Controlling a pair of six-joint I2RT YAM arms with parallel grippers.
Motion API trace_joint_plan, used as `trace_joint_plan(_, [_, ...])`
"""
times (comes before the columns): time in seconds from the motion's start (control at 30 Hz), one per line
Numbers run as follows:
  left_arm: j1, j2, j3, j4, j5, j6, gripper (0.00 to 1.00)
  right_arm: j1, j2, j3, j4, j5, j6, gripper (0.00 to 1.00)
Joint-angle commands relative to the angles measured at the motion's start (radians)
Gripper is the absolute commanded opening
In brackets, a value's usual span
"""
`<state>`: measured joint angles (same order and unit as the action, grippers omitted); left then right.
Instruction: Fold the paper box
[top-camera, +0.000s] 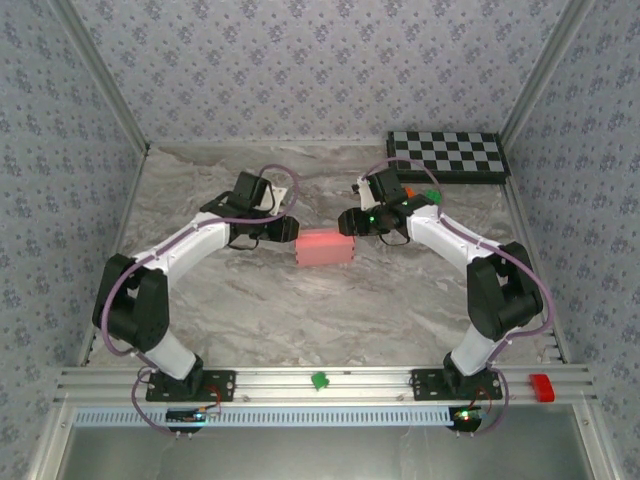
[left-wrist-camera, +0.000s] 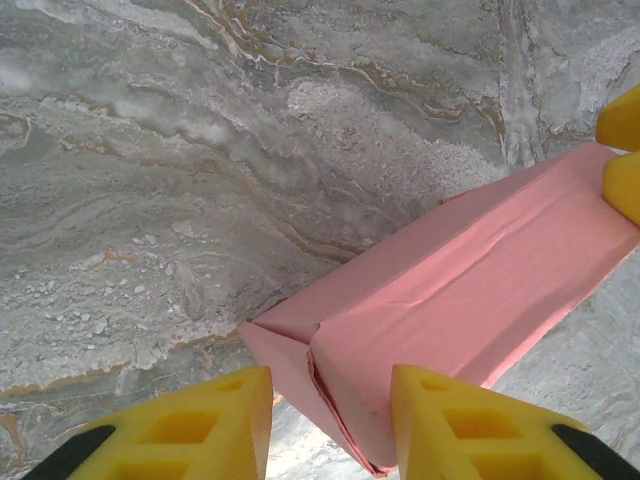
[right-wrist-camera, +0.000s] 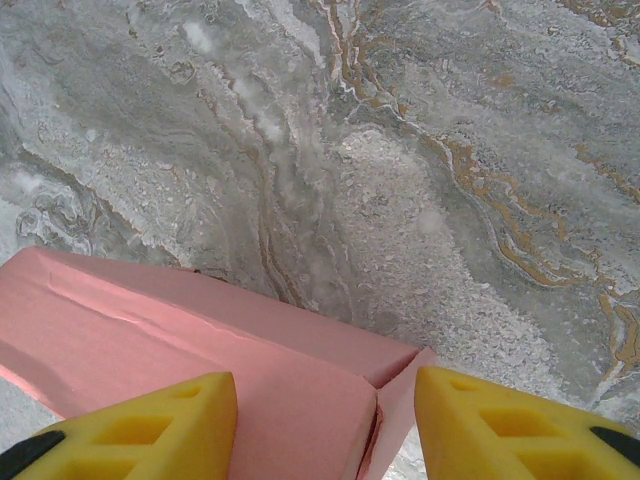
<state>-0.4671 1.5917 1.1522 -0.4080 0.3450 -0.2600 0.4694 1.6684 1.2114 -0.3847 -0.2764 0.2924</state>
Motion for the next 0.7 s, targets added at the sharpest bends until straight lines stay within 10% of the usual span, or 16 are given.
trace_joint_plan(0.0, [-0.001,0.01,0.02,-0.03,0.02,0.005,0.34,0.009,0.018,-0.01,-0.029,0.001,-0.001,0.52])
trace_joint_plan(0.67, [-0.011,0.029,-0.05,-0.06,0.016,0.034,0.3,0.031,0.025,-0.075,-0.046,0.054,-0.012,0.5])
